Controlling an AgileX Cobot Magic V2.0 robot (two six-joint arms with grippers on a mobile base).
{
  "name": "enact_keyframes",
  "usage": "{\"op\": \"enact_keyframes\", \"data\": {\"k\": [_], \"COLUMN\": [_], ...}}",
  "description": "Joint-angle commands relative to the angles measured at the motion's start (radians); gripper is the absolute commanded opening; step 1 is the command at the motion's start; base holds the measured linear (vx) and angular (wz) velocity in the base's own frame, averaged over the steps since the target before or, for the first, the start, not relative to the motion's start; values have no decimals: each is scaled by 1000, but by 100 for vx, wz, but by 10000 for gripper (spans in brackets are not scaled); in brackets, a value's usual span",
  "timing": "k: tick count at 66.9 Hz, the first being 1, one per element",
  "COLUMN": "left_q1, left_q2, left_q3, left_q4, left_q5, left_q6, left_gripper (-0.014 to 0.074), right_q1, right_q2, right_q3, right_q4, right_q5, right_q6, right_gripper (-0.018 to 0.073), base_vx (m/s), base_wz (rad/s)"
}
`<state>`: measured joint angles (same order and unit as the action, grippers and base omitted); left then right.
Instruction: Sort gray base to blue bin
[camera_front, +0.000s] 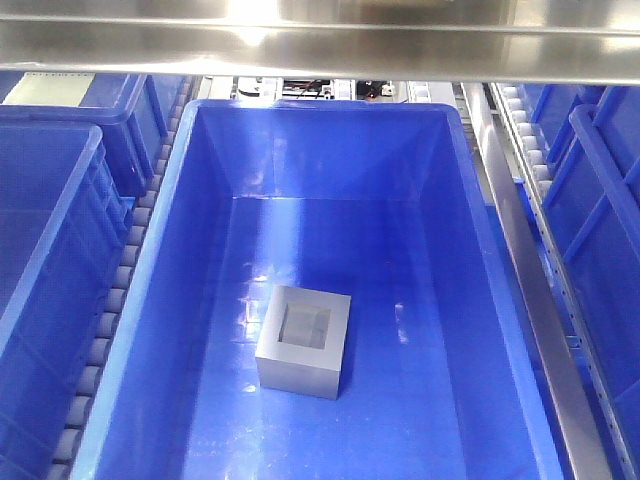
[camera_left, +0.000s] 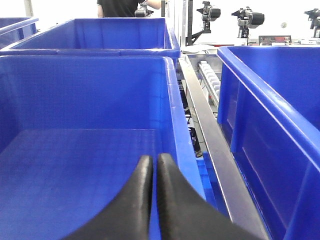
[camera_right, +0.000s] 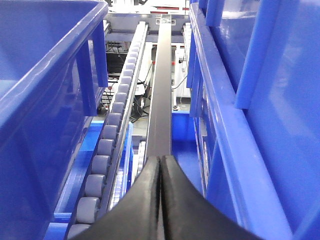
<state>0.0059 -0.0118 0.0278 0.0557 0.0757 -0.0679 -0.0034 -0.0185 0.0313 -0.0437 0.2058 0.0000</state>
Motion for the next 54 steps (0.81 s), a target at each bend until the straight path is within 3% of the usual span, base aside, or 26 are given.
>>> {"op": "enact_keyframes", "data": {"k": [1,54], "left_q1": [-6,-6], "left_q2": [-17,-16], "left_q3": [-12,-12], "left_q4": [-6,-6], "left_q5": [-65,-65], "left_q6": [-1,-1], "left_gripper": [-8,-8], "right_q1": [-2,-2], "right_q2": [-7,-7], "right_q3": [6,6], "right_q4": [-9,-9], "right_q5": [-79,-79], "right_q6": [-12,-12], "right_gripper": [-5,-5], "base_vx": [0,0], "base_wz": [0,0]}}
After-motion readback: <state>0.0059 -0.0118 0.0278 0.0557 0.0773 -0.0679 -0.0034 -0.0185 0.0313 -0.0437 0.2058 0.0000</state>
